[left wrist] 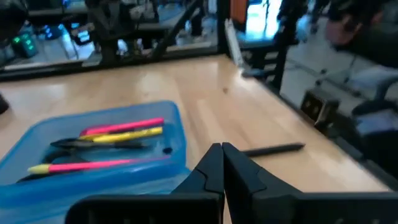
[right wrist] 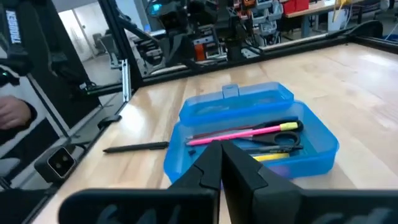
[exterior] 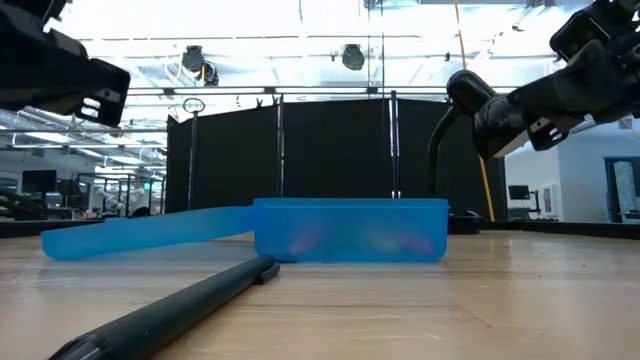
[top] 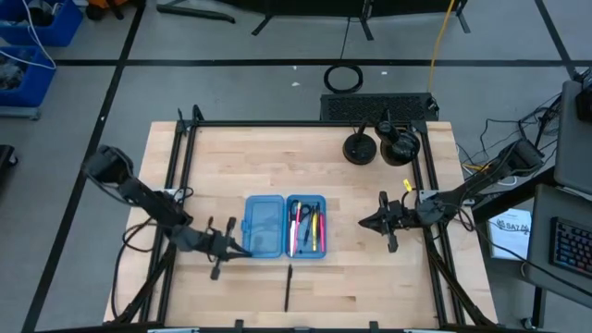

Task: Pick & place school supplies into a supply box
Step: Put the black pen into the blue supply box

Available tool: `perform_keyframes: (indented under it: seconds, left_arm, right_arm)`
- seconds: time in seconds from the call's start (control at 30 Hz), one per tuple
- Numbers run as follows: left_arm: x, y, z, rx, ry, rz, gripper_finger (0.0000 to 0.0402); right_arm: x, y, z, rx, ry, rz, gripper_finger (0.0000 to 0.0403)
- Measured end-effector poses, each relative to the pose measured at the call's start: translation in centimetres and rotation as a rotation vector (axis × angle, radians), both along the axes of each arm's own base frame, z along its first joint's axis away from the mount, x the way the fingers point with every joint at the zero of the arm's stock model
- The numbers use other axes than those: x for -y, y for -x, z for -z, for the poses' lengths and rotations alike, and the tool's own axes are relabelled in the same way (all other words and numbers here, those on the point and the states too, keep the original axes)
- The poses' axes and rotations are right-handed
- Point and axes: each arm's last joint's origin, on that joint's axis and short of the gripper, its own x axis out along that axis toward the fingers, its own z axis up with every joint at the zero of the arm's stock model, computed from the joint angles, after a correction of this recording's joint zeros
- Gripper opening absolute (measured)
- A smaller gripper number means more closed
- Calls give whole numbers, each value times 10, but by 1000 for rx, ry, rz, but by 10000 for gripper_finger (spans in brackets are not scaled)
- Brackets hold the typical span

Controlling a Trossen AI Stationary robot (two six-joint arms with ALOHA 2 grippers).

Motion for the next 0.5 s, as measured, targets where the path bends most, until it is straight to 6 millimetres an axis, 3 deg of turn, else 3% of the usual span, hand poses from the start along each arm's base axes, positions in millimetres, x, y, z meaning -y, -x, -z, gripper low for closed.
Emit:
perform_keyframes:
  seconds: [0.3,0.5]
  left_arm:
    - [-3,-7,-10,-5,197,-39,7]
    - [30,-22,-20,-119,228,-70,7]
  right_arm:
    - [3,-1,-6,72,14,133,4]
    - [6,-2,-12,119,154,181,4]
